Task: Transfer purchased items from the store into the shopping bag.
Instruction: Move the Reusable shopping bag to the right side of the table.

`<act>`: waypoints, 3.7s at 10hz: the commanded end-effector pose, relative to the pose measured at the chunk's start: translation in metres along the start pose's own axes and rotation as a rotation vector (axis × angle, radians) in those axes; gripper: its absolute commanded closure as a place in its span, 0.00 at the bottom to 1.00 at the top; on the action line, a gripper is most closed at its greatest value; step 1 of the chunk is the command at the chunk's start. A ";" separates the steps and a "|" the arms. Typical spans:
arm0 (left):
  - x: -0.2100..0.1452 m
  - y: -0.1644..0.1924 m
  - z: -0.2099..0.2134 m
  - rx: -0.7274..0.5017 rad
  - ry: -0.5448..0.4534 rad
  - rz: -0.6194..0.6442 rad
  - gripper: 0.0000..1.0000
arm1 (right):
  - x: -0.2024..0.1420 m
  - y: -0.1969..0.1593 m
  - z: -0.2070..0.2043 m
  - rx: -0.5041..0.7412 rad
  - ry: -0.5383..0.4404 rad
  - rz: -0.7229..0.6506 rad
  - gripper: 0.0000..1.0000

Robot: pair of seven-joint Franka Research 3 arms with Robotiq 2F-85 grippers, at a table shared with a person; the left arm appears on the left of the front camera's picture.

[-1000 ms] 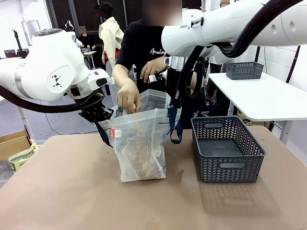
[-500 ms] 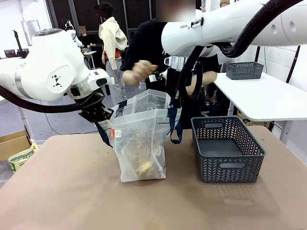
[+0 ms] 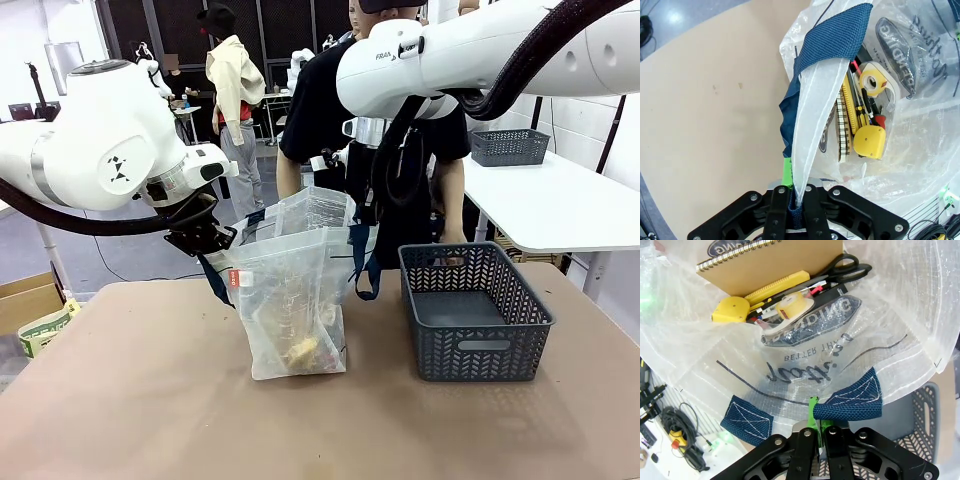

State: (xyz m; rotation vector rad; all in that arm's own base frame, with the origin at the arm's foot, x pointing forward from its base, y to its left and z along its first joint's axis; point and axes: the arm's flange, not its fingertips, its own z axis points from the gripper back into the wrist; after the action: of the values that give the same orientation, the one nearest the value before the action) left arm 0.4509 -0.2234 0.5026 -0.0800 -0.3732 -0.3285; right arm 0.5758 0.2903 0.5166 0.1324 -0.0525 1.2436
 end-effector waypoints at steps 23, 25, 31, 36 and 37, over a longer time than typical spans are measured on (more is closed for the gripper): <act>0.000 -0.001 0.000 0.001 0.002 -0.001 1.00 | 0.000 0.000 0.000 0.000 0.000 0.000 1.00; 0.000 -0.001 0.000 0.001 0.002 -0.001 1.00 | 0.000 0.000 0.000 0.000 0.000 0.000 1.00; 0.000 -0.001 0.000 0.001 0.002 -0.001 1.00 | 0.000 0.000 0.000 0.000 0.000 0.000 1.00; 0.000 -0.001 0.000 0.001 0.002 -0.001 1.00 | 0.000 0.000 0.000 0.000 0.000 0.000 1.00; 0.000 -0.001 0.000 0.001 0.002 -0.001 1.00 | 0.000 0.000 0.000 0.000 0.000 0.000 1.00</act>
State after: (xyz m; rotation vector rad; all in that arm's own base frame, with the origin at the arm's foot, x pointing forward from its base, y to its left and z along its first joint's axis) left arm 0.4507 -0.2243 0.5017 -0.0789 -0.3708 -0.3302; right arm 0.5755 0.2903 0.5167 0.1330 -0.0491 1.2443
